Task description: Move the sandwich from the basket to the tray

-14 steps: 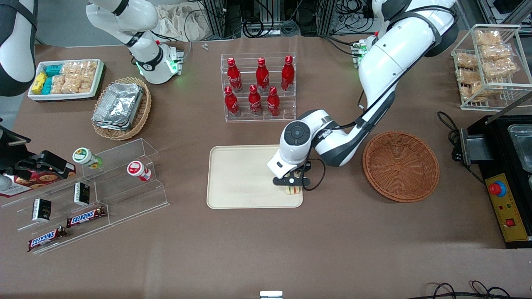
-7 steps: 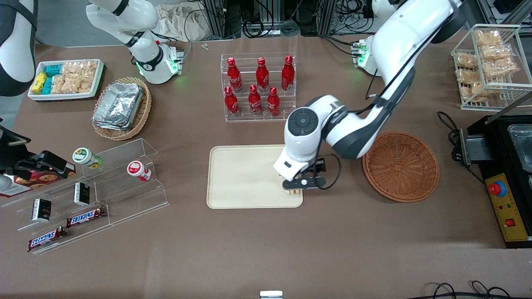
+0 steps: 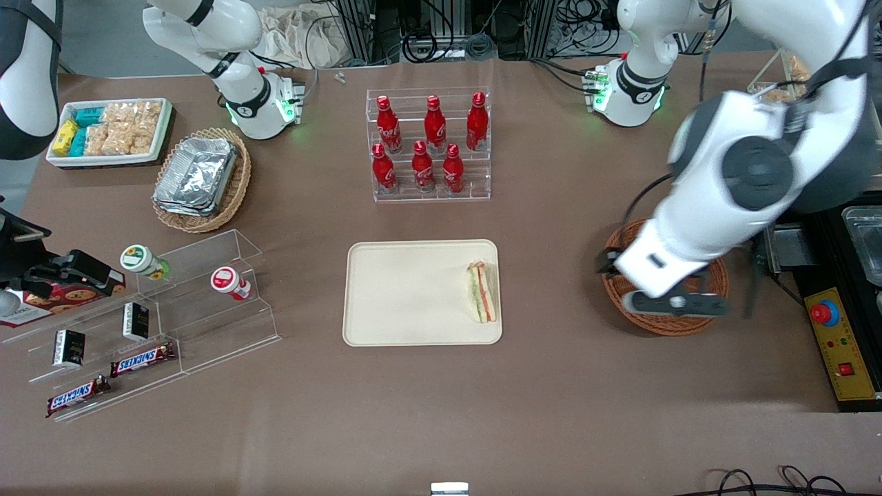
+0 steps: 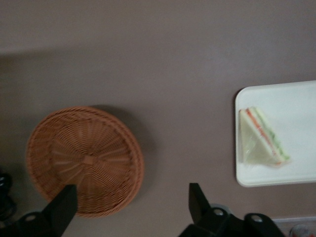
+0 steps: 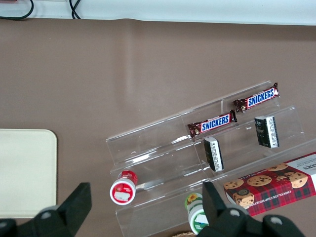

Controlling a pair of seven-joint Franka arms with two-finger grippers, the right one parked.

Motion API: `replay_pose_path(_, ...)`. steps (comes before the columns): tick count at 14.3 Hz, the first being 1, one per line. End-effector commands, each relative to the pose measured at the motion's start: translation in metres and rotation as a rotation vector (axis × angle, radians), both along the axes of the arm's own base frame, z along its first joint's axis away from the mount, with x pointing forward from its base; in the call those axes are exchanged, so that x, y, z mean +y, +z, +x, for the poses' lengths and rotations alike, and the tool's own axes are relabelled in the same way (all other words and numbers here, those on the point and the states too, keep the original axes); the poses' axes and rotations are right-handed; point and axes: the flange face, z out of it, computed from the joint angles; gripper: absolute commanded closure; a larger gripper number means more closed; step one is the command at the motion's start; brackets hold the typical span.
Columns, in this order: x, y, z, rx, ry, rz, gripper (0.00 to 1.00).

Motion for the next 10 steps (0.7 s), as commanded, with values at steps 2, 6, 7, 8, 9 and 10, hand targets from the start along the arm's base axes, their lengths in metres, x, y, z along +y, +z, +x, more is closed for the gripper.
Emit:
replay_pose_path(2, 0.091, 0.023, -0.04, 0.023, -0.136, 0.023, 0.0)
replay_pose_path(6, 0.177, 0.029, -0.041, 0.028, -0.228, 0.025, 0.0)
replay_pose_path(7, 0.184, 0.029, -0.038, 0.027, -0.227, 0.033, 0.0)
replay_pose_path(8, 0.186, 0.033, -0.029, 0.018, -0.242, 0.044, 0.0)
replay_pose_path(9, 0.186, 0.034, -0.021, 0.01, -0.247, 0.05, 0.0)
replay_pose_path(10, 0.185, 0.034, -0.017, 0.006, -0.247, 0.048, 0.0)
